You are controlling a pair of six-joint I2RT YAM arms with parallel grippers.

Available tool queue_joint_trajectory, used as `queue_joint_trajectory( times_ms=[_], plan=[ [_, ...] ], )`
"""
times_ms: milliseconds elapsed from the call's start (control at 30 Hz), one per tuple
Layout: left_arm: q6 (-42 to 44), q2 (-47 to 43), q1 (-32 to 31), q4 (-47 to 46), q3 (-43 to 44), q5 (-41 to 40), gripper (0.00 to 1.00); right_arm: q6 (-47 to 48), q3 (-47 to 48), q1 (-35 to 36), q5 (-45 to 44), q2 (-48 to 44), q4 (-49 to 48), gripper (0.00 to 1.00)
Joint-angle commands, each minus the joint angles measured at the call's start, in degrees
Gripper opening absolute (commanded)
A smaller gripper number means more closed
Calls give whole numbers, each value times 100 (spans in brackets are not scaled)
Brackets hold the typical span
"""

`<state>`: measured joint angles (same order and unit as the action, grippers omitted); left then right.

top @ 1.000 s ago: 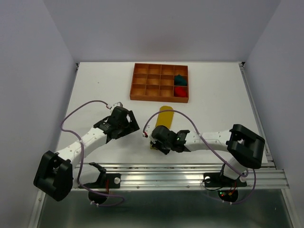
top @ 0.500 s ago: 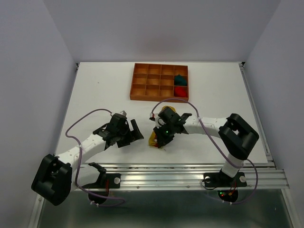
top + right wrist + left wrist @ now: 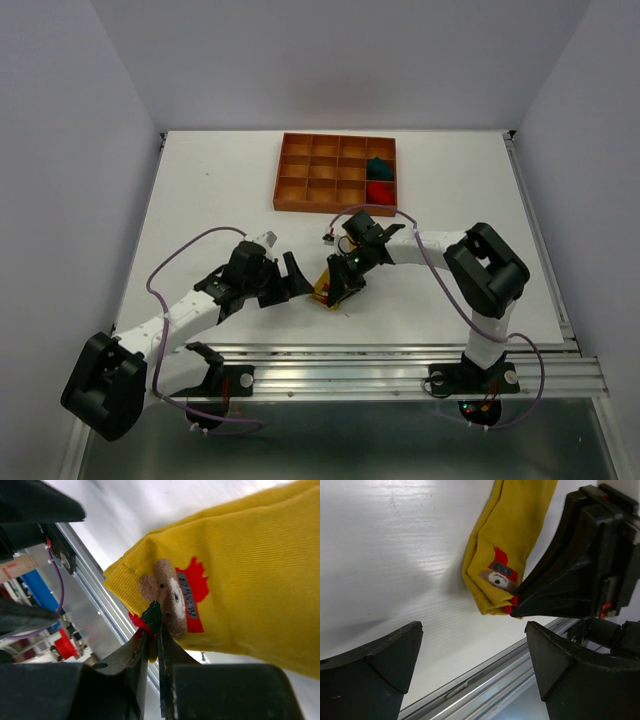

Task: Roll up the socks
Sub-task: Roll the sock at the center of the board.

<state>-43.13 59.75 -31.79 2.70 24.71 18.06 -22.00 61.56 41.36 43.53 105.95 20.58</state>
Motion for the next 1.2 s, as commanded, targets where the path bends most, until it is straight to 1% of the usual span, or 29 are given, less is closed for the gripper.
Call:
queue_joint_trajectory(
  times_ms=[0, 233, 300, 333, 467, 533, 733, 767, 833, 1067, 1167],
  plan=[
    [156, -69, -38, -472, -115, 241, 95, -323, 234, -76, 455, 224, 43, 1],
    [200, 195, -143, -683, -63, 347, 88, -577, 295, -339, 727, 602, 8, 1],
    [191, 292, -169, -727, -37, 338, 81, -621, 313, -392, 718, 681, 16, 1],
    [183, 362, -178, -788, -28, 338, 80, -691, 304, -453, 727, 699, 25, 1],
    [226, 643, -240, -867, 95, 329, 68, -753, 313, -515, 771, 813, 16, 1],
    [253, 792, -292, -920, 183, 338, 64, -779, 304, -568, 771, 866, 16, 1],
    [420, 1144, -328, -1025, 403, 373, 61, -780, 278, -630, 727, 971, 16, 1],
    [437, 1214, -345, -1052, 420, 399, 59, -771, 286, -630, 736, 997, 25, 1],
    [446, 1276, -354, -1104, 482, 400, 59, -745, 295, -630, 771, 1015, 16, 1],
    [499, 1663, -380, -1210, 675, 435, 50, -683, 357, -630, 762, 1077, 34, 1],
    [517, 1812, -398, -1219, 763, 461, 45, -674, 392, -630, 701, 1112, 43, 1]
  ],
)
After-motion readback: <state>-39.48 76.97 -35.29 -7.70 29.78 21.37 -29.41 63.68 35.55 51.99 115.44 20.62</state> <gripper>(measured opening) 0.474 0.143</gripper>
